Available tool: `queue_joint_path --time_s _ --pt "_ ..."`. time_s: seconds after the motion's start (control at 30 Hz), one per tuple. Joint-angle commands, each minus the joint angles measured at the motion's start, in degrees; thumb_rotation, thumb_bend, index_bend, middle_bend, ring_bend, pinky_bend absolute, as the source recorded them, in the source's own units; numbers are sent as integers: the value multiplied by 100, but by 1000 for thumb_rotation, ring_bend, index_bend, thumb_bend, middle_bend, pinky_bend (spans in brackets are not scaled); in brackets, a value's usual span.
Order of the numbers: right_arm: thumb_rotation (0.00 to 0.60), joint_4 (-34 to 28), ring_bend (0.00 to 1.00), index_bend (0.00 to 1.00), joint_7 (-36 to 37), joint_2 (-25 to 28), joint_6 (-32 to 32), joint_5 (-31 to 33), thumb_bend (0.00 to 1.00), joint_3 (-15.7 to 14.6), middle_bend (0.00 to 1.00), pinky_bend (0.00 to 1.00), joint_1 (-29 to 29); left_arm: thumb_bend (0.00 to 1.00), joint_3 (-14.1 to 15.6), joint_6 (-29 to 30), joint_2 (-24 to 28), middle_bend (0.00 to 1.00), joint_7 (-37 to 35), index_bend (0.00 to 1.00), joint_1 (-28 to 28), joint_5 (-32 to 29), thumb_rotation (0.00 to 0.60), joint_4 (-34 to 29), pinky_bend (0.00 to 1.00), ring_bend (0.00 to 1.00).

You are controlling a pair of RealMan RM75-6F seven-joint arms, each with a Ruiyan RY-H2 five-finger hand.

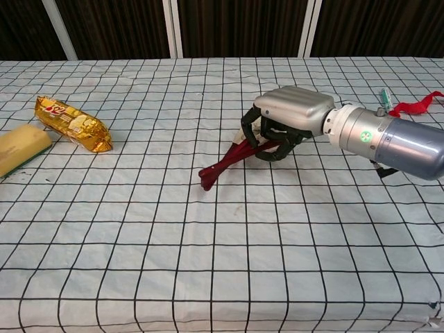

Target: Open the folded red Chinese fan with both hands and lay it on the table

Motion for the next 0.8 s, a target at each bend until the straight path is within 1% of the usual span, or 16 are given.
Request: queue_joint_path --time_s 0.03,0.27,0.53,0.67,0.8 --pt "600 -89 988 734 -25 60 63 -1 353 53 929 811 24 0 0 7 -5 0 13 0 -1 2 600 -2 0 0" --pt "600 -274 987 751 -72 238 355 -41 378 262 929 811 137 0 7 47 -18 0 66 0 -6 45 600 -30 0 0" --pt "600 -652 987 759 -106 606 378 55 385 614 934 811 394 0 6 57 32 0 170 0 -81 187 600 -120 0 0" --pt "600 -840 987 764 -145 781 324 143 386 804 934 811 535 0 -65 -13 41 0 219 0 -213 231 600 -261 0 0" --pt "600 -1018 988 765 -197 939 241 241 387 969 935 811 665 0 -155 -149 35 0 393 0 -464 351 600 -418 0 0"
